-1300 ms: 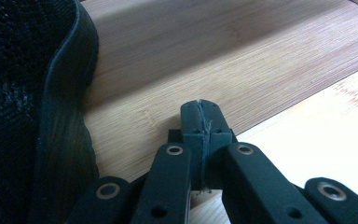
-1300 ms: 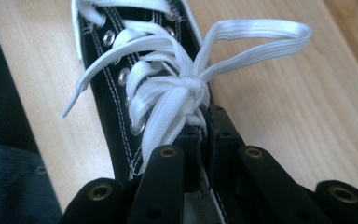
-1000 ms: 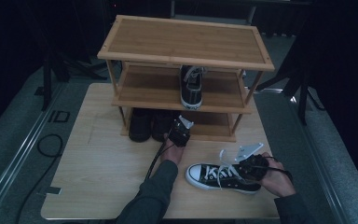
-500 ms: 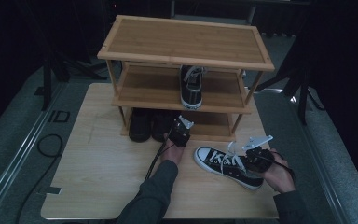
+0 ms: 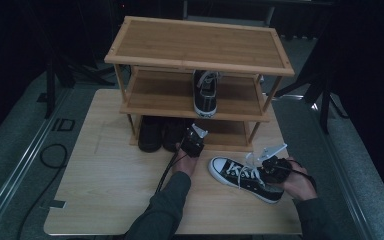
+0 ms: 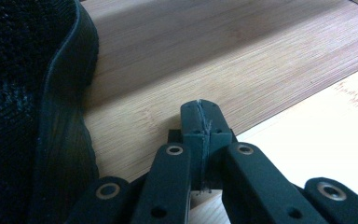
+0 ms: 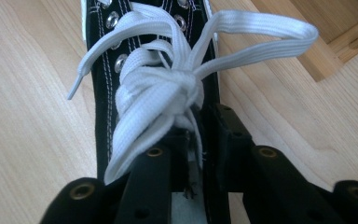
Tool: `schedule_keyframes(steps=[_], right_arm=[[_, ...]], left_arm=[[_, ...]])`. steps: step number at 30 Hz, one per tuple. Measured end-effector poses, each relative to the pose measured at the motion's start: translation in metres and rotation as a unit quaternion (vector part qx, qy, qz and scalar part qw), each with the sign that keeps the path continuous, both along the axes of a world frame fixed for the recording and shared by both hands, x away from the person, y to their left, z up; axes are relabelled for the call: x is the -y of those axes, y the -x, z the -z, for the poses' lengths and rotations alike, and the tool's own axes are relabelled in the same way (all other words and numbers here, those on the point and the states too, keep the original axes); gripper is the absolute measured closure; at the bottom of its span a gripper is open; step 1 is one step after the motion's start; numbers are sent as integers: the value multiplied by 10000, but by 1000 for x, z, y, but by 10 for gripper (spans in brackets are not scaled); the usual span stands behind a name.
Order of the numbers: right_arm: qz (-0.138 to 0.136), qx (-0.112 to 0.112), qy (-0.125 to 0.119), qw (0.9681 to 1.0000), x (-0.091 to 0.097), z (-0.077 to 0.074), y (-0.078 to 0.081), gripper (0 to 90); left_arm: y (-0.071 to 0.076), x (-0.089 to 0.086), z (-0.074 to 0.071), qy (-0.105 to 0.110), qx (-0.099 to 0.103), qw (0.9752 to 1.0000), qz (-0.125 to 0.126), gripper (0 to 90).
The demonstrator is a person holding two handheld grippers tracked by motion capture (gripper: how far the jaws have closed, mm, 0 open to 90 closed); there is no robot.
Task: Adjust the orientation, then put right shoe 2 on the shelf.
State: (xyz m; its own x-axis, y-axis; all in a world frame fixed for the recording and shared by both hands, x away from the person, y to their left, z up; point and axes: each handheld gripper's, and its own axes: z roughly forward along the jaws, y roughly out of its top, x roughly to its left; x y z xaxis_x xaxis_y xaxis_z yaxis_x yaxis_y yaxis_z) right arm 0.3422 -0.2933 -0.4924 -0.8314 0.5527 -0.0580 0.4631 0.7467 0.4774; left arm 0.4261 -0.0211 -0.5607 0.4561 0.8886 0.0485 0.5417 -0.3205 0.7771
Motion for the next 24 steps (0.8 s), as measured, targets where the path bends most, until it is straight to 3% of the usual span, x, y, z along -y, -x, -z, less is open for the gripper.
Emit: schedule_keyframes(steps=[5,13,24], right_arm=[[42,-17,2,10000,-1,-4,3,862],[-173,-105,197,9996,-5,-10,17,869],[-75,50,-136,9999,-5,-18,19,874]], left_arm=[[0,0,0,0,5,10000,9,898],[0,0,0,3,15,10000,6,898],[0,0,0,-1,8,10000,1,898]])
